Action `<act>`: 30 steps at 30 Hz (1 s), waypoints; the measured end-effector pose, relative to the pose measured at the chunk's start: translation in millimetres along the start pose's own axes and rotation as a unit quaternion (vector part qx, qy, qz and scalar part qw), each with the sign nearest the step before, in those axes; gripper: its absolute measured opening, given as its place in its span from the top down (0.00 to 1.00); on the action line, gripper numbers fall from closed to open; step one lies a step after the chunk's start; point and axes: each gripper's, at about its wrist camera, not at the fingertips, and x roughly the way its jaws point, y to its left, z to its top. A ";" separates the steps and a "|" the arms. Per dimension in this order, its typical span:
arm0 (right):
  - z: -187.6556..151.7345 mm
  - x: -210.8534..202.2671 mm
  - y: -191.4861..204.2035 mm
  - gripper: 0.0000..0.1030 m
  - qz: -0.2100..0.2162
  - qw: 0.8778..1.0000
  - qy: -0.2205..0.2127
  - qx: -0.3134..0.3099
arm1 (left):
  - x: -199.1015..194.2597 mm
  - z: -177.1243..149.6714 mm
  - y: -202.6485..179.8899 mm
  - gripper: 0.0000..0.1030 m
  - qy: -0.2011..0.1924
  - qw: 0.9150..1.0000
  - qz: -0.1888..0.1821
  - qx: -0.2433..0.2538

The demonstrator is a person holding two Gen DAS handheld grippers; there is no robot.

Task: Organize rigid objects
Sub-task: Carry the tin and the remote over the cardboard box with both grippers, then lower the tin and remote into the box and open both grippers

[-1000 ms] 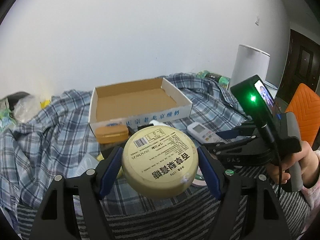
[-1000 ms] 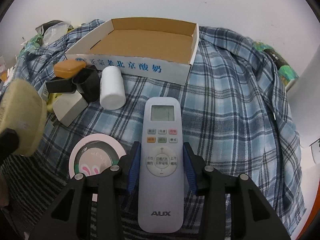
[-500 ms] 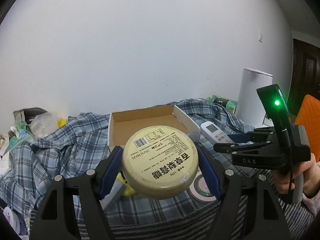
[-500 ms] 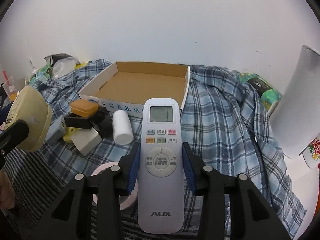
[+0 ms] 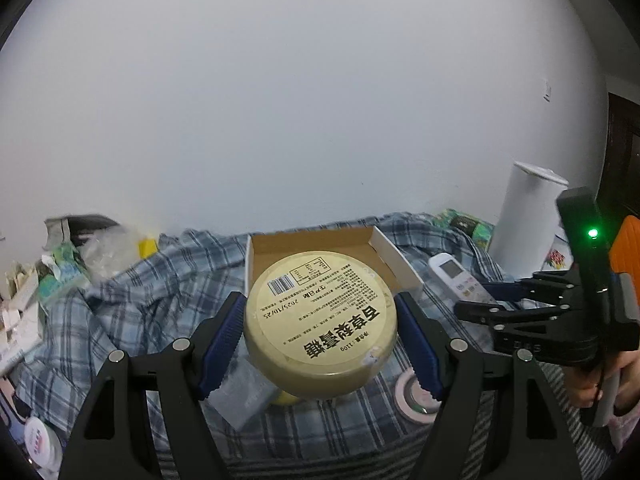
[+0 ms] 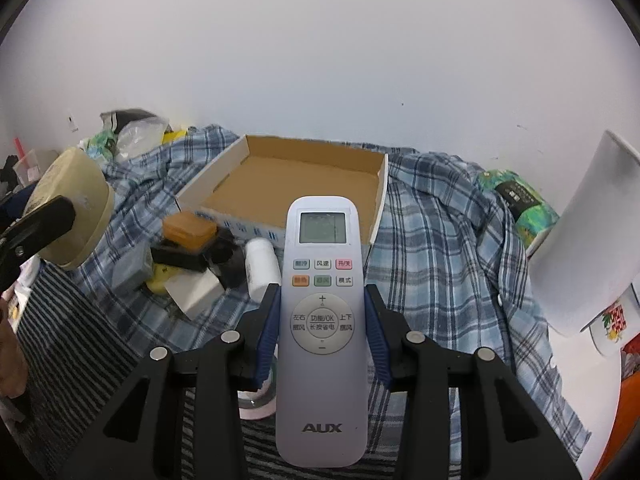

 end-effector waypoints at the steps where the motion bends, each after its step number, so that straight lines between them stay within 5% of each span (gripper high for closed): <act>1: 5.0 -2.9 -0.9 0.62 0.001 1.000 -0.003 0.002 | -0.1 3.7 1.3 0.25 -0.005 1.000 0.004 0.002; 12: 75.1 -2.4 -6.6 0.62 -0.021 0.999 -0.031 0.030 | 36.6 61.9 6.9 0.25 -0.039 0.999 -0.008 0.006; 20: 119.0 39.6 -10.5 0.62 -0.023 0.998 -0.023 0.052 | 103.3 91.1 16.8 0.25 -0.013 1.000 -0.005 0.001; 30: 126.7 107.8 -18.4 0.62 -0.009 0.997 0.010 0.070 | 175.9 72.6 35.1 0.25 0.058 0.998 -0.014 -0.025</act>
